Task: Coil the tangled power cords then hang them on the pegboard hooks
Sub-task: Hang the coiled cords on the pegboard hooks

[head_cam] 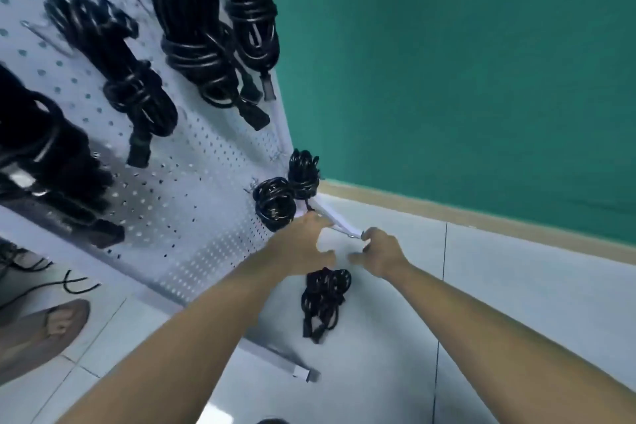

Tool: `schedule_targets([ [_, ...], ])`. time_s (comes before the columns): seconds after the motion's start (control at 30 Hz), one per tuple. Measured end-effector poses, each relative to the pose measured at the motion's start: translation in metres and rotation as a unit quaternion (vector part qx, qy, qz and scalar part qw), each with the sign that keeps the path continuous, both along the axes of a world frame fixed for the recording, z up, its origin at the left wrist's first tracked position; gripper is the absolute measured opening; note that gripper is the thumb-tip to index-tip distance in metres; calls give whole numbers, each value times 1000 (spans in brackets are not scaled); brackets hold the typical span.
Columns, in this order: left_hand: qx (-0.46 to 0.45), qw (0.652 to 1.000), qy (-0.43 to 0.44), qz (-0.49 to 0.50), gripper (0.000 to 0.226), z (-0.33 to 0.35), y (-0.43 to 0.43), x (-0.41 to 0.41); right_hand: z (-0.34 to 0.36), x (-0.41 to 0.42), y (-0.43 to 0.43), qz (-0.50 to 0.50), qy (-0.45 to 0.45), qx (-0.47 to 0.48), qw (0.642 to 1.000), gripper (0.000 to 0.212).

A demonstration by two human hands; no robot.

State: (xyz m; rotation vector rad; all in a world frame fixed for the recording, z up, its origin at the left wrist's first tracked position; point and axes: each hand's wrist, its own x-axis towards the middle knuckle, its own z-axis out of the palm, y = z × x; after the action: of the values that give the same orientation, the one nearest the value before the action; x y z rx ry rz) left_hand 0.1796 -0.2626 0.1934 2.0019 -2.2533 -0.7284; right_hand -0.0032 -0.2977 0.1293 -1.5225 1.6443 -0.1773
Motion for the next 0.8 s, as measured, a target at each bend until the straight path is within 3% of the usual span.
schedule_targets([
  [0.1, 70, 997, 4, 15, 70, -61, -1, 13, -68, 16, 6, -28, 6, 82, 996, 62],
  [0.27, 141, 989, 29, 30, 69, -116, -2, 33, -142, 59, 24, -158, -58, 179, 969, 95],
  [0.43, 152, 988, 28, 28, 68, -124, -8, 40, -169, 63, 31, -175, -65, 166, 968, 73],
  [0.63, 135, 991, 12, 5, 71, -81, -12, 30, -125, 36, 23, -187, -87, 123, 971, 62],
  [0.8, 56, 998, -12, -32, 67, 13, -10, 6, -26, 7, 6, -152, -104, -14, 983, 54],
])
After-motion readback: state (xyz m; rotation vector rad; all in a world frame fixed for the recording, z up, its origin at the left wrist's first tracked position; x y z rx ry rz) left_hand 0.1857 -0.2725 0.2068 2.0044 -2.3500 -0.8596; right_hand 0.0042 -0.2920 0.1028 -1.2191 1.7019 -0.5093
